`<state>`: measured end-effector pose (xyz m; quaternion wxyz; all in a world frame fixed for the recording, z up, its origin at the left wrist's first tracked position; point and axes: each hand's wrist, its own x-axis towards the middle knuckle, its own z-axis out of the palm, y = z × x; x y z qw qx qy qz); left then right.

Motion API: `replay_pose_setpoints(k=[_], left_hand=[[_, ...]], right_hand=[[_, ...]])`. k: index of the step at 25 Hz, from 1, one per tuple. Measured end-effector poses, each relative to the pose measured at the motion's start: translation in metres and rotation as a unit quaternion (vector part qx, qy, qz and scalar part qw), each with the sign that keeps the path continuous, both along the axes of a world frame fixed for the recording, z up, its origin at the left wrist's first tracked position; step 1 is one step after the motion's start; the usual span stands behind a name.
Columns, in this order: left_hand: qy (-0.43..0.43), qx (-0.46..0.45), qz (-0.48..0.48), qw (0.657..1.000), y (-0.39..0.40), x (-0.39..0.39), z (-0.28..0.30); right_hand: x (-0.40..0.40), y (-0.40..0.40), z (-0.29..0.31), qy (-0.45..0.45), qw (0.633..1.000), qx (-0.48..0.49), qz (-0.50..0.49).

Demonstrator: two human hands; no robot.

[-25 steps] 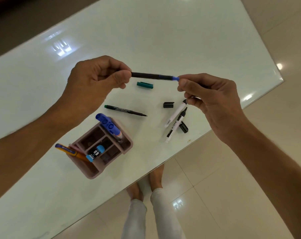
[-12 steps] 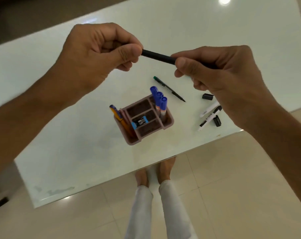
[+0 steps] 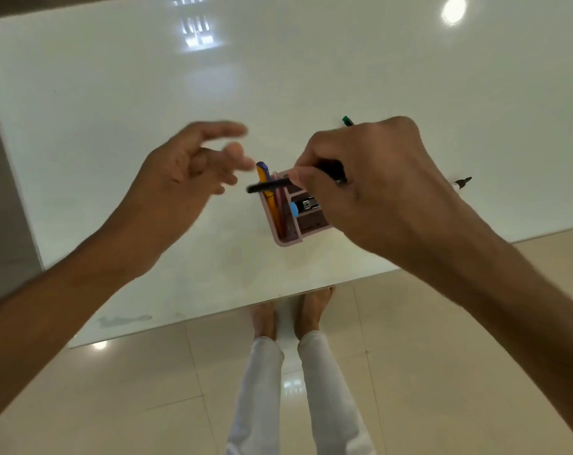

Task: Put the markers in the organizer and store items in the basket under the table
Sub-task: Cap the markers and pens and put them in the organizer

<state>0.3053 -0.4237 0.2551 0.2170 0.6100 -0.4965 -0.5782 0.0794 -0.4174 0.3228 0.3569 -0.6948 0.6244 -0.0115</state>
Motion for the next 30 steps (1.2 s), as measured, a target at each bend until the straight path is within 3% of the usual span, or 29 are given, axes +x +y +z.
replay_pose_setpoints(k=[3,5,9,11,13,15,18,21,24,30], left_hand=[[-0.016,0.070,0.190,0.979,-0.012,0.014,-0.010],[-0.024,0.070,0.213,0.974,-0.014,0.018,-0.010],[-0.026,0.069,0.161,0.984,-0.008,0.013,-0.013],[-0.031,0.068,0.155,0.985,-0.011,0.008,-0.013],[-0.038,0.055,0.156,0.986,-0.019,0.000,-0.010],[-0.049,0.022,0.137,0.989,-0.029,-0.012,-0.006],[-0.077,-0.048,0.072,0.993,-0.052,-0.043,0.000],[-0.088,-0.085,0.004,0.993,-0.077,-0.081,0.000],[-0.101,-0.093,-0.052,0.989,-0.099,-0.119,-0.008],[-0.111,-0.008,-0.125,0.986,-0.114,-0.174,-0.028]], right_hand=[[0.018,0.004,-0.006,0.111,0.987,0.065,0.096],[0.029,0.010,-0.019,0.130,0.982,0.075,0.115],[0.035,0.013,-0.044,0.106,0.988,0.084,0.074],[0.032,0.017,-0.043,0.101,0.994,0.030,0.044],[0.018,0.020,-0.030,0.078,0.994,-0.056,-0.041],[-0.020,0.015,-0.029,0.093,0.972,-0.155,-0.148],[-0.097,-0.014,-0.062,0.135,0.947,-0.133,-0.261],[-0.139,-0.036,-0.120,0.166,0.960,-0.068,-0.215],[-0.148,-0.048,-0.163,0.167,0.972,-0.069,-0.151],[-0.147,-0.047,-0.172,0.214,0.972,-0.075,-0.068]])
